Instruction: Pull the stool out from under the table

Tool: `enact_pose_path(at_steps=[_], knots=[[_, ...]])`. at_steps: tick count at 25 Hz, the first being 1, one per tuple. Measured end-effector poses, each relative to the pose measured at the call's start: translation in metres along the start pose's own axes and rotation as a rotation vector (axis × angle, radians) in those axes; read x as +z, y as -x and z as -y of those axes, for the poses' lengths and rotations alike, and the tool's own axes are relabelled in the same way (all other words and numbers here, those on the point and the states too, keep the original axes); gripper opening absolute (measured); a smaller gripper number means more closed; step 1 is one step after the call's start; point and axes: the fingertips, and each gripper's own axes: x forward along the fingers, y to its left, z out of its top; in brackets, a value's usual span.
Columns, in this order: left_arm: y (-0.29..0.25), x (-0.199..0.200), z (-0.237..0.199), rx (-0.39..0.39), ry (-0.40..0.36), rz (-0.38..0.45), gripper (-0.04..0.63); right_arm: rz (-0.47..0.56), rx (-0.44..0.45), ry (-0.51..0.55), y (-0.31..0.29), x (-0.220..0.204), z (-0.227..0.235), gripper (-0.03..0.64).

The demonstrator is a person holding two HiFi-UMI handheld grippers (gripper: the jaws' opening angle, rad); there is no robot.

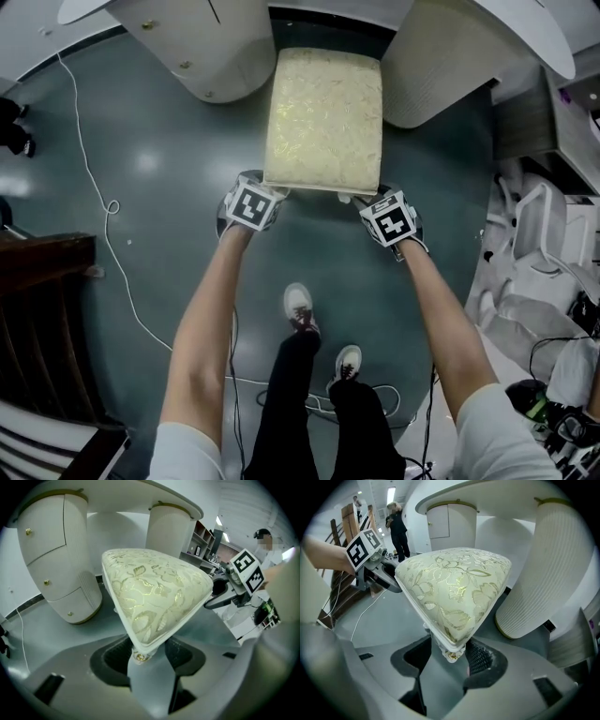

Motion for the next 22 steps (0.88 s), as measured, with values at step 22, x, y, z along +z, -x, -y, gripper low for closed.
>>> enact_pose_path(at_steps=[22], knots=[[0.078,-0.133,0.063,0.057,0.223,-0.168,0.225,-0.143,0.062,-0.073,0.092,-0.09,-0.088,0.229]])
